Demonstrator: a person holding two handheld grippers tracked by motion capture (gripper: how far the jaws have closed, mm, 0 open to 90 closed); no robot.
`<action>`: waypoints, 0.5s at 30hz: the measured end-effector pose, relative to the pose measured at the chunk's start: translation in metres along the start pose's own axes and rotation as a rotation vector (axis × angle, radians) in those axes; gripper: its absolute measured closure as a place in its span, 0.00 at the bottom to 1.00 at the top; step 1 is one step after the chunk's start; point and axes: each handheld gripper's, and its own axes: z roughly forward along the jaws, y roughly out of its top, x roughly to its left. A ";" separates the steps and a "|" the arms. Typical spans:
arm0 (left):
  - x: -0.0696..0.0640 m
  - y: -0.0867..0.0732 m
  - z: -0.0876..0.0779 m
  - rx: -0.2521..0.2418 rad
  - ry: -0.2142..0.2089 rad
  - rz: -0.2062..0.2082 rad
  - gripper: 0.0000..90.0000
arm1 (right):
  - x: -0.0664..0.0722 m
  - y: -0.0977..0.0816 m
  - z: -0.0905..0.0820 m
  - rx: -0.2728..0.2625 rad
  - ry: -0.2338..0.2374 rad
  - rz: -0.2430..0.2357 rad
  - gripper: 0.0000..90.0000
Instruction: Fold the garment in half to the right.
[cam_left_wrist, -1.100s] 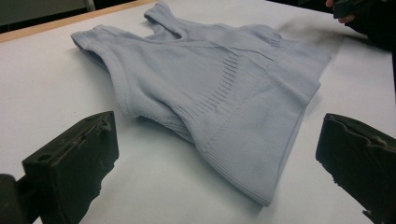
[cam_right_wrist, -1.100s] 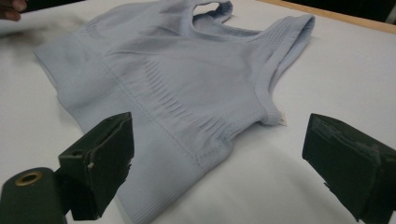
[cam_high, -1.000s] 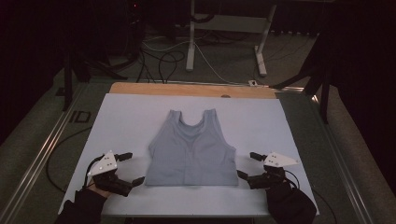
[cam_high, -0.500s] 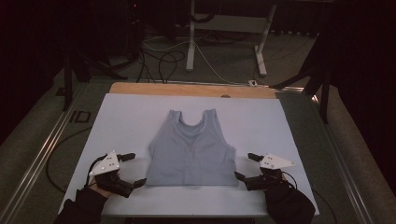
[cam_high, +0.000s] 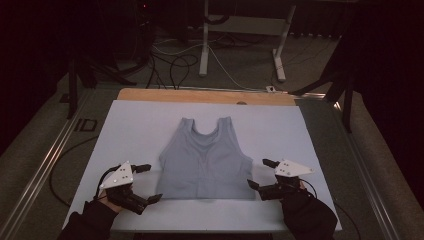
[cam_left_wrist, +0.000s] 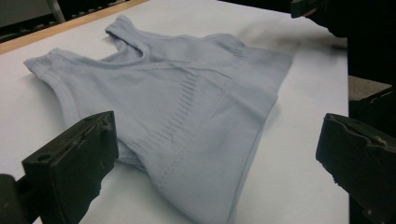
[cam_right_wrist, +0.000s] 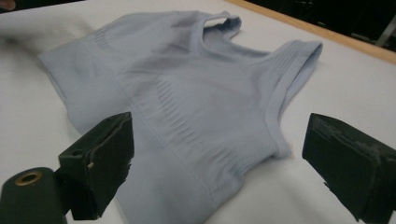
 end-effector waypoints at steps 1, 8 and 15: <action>0.000 0.002 -0.001 0.002 0.000 0.002 0.00 | 0.000 0.004 0.000 0.000 0.002 -0.002 0.10; 0.002 0.019 -0.004 0.016 0.005 0.000 0.00 | -0.004 0.033 0.004 -0.005 0.000 -0.028 0.10; -0.001 0.030 0.000 0.041 0.011 -0.004 0.00 | -0.009 0.062 0.020 -0.016 0.006 -0.063 0.10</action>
